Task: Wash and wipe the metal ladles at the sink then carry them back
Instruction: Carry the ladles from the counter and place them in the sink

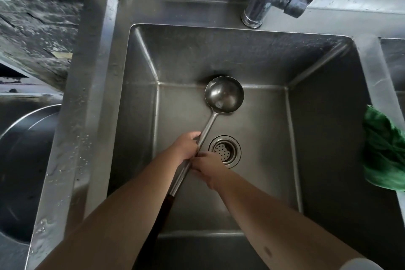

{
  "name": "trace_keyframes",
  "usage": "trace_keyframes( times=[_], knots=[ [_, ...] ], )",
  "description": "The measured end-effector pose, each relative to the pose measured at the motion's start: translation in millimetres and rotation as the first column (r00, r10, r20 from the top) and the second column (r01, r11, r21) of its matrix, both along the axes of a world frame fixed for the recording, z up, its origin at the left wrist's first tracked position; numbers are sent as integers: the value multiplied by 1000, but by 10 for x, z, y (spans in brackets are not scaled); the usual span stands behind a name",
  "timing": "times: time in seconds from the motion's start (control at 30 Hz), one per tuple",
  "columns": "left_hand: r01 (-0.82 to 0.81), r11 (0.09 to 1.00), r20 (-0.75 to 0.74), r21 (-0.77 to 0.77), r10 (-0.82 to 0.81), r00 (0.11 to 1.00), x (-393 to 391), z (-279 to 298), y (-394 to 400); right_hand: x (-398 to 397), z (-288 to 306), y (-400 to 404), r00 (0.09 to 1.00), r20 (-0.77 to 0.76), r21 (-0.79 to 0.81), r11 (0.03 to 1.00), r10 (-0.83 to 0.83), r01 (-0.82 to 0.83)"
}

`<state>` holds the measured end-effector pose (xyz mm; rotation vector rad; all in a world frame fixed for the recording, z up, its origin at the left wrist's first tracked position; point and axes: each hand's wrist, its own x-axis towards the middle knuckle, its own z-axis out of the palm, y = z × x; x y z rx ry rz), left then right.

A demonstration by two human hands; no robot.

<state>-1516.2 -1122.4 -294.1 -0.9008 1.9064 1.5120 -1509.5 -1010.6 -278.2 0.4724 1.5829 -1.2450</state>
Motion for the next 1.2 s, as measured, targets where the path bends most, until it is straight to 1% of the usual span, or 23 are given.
trace_keyframes(
  times=[0.1, 0.23, 0.3, 0.37, 0.43, 0.5, 0.57, 0.63, 0.7, 0.73, 0.8, 0.87, 0.97, 1.07, 1.13, 1.2],
  knots=[
    [62, 997, -18, -53, -63, 998, 23, -48, 11, 45, 1, -14, 1000, 28, -47, 999, 2, 0],
    [84, 990, 28, -111, -81, 996, 22, 59, 68, 55, 37, 22, 999, 38, -63, 998, 25, -23],
    [137, 981, 51, -140, -131, 990, 27, 174, 95, 29, 121, 69, 998, 20, -68, 996, 63, -61],
    [208, 968, 76, -142, -199, 977, 33, 322, 123, -4, 244, 124, 992, -53, -38, 992, 115, -117],
    [284, 945, 88, -159, -273, 958, 68, 565, 155, -28, 414, 197, 964, -172, 35, 979, 204, -201],
    [369, 903, 90, -222, -357, 930, 126, 792, 181, -65, 630, 265, 905, -257, 182, 937, 339, -300],
    [409, 862, 65, -300, -409, 910, 210, 1115, 189, -91, 941, 362, 820, -302, 352, 856, 486, -378],
    [430, 823, 21, -371, -456, 890, 309, 1434, 206, -100, 1253, 482, 731, -338, 452, 783, 593, -427],
    [449, 781, -8, -435, -502, 865, 438, 1790, 227, -73, 1576, 626, 620, -372, 541, 704, 691, -460],
    [462, 751, -15, -471, -530, 848, 503, 1940, 235, -59, 1705, 695, 547, -376, 606, 645, 748, -466],
    [493, 677, 5, -546, -586, 810, 633, 2180, 225, -48, 1948, 802, 402, -344, 714, 514, 849, -476],
    [515, 600, 26, -613, -635, 772, 795, 2473, 244, 25, 2299, 919, 302, -321, 773, 432, 898, -464],
    [507, 518, 38, -689, -673, 739, 977, 2821, 299, 131, 2666, 1080, 219, -316, 820, 382, 923, -427],
    [499, 431, 66, -752, -704, 707, 1142, 3151, 385, 242, 2962, 1232, 178, -304, 851, 351, 936, -391],
    [505, 400, 94, -765, -706, 702, 1278, 3326, 448, 318, 3127, 1338, 156, -290, 863, 329, 944, -384],
    [477, 404, 90, -780, -683, 725, 1434, 3467, 521, 400, 3265, 1454, 145, -295, 864, 328, 945, -381]
  ],
)
